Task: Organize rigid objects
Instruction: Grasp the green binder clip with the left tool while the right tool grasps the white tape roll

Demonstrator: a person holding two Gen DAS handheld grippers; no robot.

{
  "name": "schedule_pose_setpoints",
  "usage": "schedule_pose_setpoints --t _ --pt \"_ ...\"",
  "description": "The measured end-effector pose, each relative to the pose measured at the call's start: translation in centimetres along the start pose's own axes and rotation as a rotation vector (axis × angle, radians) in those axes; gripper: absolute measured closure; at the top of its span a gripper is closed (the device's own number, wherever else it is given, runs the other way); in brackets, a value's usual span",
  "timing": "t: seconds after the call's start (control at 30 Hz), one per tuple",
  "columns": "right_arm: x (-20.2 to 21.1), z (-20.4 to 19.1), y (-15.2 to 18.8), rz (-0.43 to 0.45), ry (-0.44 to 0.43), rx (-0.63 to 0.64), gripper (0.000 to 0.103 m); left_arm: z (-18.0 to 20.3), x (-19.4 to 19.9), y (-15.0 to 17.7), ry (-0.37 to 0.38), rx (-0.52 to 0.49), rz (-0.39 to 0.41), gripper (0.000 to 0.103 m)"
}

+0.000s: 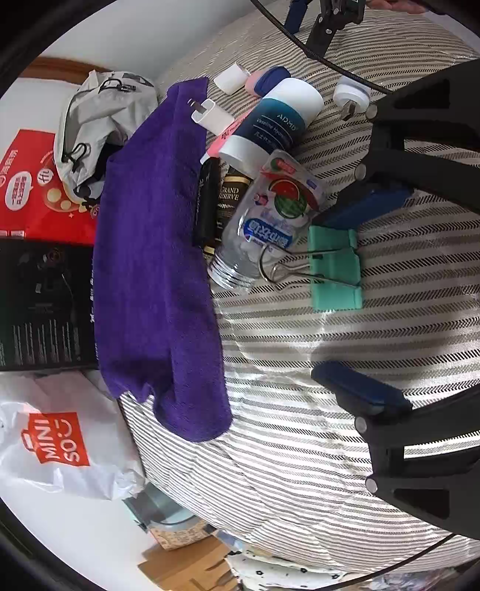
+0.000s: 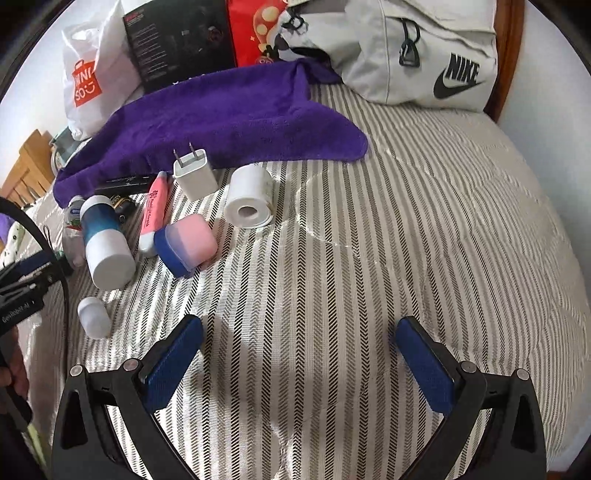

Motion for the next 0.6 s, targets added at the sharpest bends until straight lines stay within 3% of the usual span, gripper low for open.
schedule_pose_setpoints --t 0.2,0.33,0.43,0.6 --pt "0.1 0.1 0.6 0.041 -0.011 0.031 0.000 0.3 0.0 -0.1 0.013 -0.014 0.013 0.044" --pt "0.3 0.3 0.1 0.007 -0.015 0.010 0.000 0.3 0.1 -0.2 0.020 -0.015 0.023 0.062" --pt "1.2 -0.1 -1.8 0.038 -0.055 -0.012 0.008 0.3 0.1 -0.2 0.020 -0.025 0.027 0.063" --pt "1.4 -2.2 -4.5 0.083 -0.077 0.036 0.010 0.2 0.1 -0.2 0.019 -0.026 0.028 0.063"
Point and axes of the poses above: each gripper's, at about its wrist camera, not at the fingertips, and x roughly against the way its jaws point, z to its right, y to its underside, the point moved 5 cm from there along -x, roughly the way its jaws point, and after that the axes turned 14 degrees about -x, right-handed, at the moved point
